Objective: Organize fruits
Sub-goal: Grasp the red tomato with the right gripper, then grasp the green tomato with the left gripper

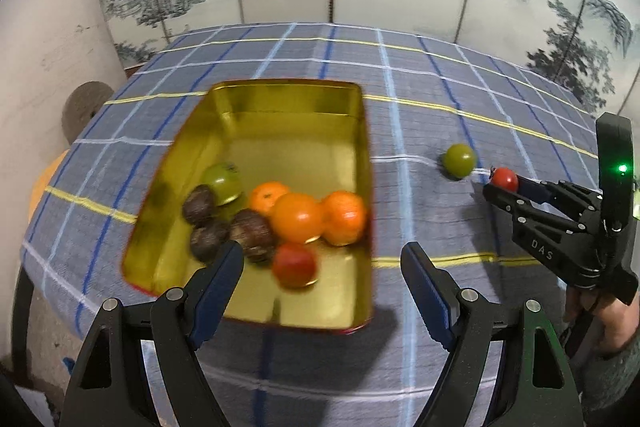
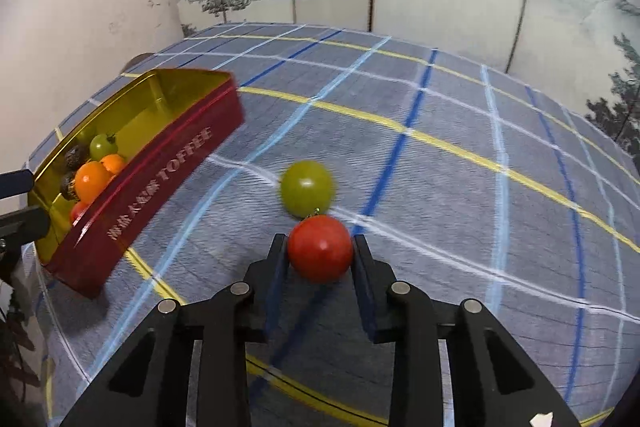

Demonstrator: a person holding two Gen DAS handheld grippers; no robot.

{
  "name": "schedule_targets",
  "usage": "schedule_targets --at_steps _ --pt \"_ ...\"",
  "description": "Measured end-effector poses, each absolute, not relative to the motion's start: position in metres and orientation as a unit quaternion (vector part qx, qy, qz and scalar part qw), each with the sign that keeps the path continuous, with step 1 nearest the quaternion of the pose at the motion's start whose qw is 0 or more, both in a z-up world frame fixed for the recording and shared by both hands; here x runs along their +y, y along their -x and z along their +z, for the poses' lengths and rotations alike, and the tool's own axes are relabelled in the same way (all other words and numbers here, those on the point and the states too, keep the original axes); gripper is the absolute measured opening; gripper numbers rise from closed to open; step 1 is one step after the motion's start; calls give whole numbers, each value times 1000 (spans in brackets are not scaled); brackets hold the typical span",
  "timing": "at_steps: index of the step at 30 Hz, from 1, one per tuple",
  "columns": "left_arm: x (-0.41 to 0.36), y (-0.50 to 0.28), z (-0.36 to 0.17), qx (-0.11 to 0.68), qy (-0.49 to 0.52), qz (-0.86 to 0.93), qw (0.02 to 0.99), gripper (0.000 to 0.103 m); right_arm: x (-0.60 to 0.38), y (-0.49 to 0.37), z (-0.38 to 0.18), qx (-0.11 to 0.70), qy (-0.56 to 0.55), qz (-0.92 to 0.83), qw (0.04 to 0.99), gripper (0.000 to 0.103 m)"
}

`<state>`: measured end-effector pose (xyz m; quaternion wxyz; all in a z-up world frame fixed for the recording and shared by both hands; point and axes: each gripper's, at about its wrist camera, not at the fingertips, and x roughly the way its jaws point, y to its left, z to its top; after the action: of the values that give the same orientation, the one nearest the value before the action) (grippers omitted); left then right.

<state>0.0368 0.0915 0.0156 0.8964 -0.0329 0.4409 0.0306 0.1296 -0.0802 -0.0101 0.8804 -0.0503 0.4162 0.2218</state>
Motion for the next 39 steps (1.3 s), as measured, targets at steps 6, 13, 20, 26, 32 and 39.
schedule_targets --at_steps 6,13,20,26,32,39 --pt "61 -62 17 436 30 5 899 81 -126 -138 -12 420 36 185 888 29" --pt "25 -99 11 435 19 -13 900 81 -177 -150 -20 428 24 143 892 29" --pt "-1 -126 -3 438 -2 -24 899 81 -203 -158 -31 441 14 120 889 29" --pt "-10 -144 -17 449 -12 -25 893 81 -204 -159 -36 446 13 123 886 29" --pt "-12 -157 -28 457 -11 -26 889 81 -203 -159 -37 447 15 124 886 31" --pt "-19 -171 -35 463 -5 -42 885 80 -206 -159 -37 447 7 129 885 31"
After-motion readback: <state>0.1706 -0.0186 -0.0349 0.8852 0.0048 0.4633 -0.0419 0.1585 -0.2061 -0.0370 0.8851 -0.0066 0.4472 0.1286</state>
